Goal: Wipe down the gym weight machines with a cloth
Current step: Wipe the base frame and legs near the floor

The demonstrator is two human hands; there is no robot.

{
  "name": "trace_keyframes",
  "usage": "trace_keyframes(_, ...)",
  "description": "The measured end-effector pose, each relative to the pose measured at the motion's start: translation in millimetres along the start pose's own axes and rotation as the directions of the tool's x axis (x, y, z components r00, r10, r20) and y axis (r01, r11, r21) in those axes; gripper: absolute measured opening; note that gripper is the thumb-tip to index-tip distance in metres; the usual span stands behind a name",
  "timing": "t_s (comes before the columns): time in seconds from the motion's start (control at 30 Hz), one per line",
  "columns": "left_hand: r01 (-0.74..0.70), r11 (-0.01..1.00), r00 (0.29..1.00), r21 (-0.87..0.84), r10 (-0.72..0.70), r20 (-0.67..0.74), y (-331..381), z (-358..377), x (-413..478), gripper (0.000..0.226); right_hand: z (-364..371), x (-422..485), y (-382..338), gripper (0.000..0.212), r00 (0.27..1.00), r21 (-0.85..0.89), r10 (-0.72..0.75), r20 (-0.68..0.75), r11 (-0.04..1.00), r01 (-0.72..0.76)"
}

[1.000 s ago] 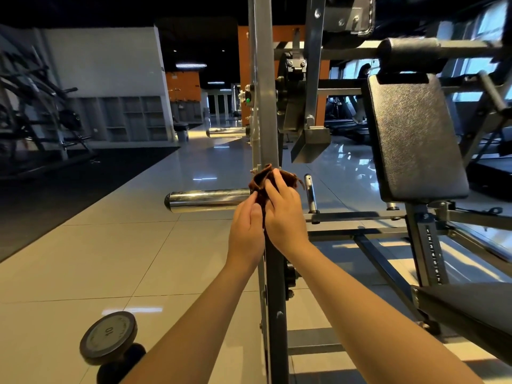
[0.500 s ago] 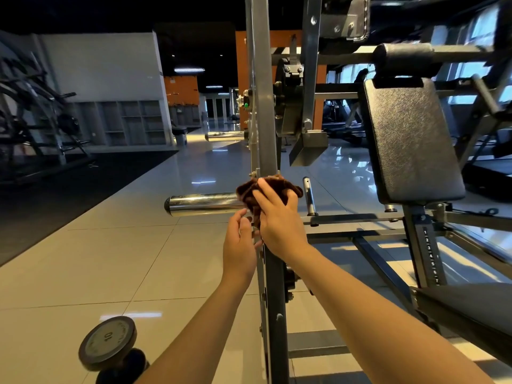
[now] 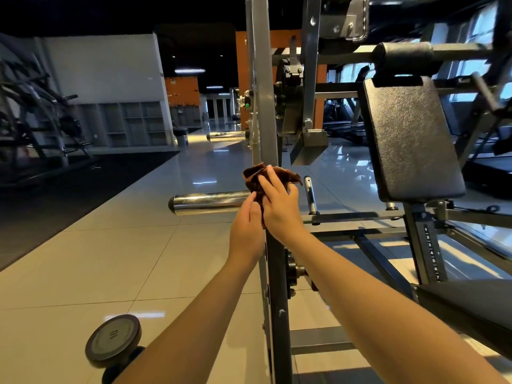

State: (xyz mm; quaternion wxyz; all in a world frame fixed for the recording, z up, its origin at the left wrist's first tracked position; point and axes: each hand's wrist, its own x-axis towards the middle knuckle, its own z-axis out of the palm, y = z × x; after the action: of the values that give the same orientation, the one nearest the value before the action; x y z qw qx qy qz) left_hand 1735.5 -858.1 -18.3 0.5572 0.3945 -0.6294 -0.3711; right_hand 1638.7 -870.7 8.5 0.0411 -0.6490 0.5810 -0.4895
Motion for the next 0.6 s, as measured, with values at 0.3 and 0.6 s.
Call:
trace_keyframes(0.3, -0.096, 0.991, 0.995, 0.098, 0.092, 0.045, 2.0, 0.1, 1.2, 0.040, -2.1, -22.0, 14.4, 0.046, 0.996, 0.162, 0.052, -0.068, 0.986, -0.040)
trace_keyframes(0.6, -0.181, 0.980, 0.975, 0.088, 0.167, 0.145, 40.4, -10.3, 61.2, 0.036, -14.9, 39.4, -13.8, 0.044, 0.984, 0.218, 0.045, -0.171, 0.976, -0.007)
